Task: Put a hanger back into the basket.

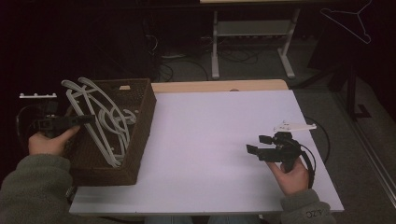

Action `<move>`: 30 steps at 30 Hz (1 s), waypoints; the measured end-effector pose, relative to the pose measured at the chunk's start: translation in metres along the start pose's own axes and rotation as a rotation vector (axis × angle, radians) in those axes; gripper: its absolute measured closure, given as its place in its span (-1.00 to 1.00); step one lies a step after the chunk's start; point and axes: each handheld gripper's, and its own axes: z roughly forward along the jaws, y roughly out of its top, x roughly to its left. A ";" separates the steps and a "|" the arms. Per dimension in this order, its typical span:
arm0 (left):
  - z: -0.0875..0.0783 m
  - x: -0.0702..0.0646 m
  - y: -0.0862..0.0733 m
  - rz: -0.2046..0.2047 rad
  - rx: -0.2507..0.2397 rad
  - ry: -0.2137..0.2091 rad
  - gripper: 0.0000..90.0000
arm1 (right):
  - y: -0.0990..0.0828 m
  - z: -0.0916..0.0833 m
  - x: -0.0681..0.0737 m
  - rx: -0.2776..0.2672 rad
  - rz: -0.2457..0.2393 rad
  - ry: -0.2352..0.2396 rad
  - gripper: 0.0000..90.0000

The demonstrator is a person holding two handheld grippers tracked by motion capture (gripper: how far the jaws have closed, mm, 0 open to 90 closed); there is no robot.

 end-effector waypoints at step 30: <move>0.004 -0.066 -0.030 0.187 -0.080 -0.077 0.11 | -0.004 -0.007 -0.001 0.013 -0.008 -0.009 -0.39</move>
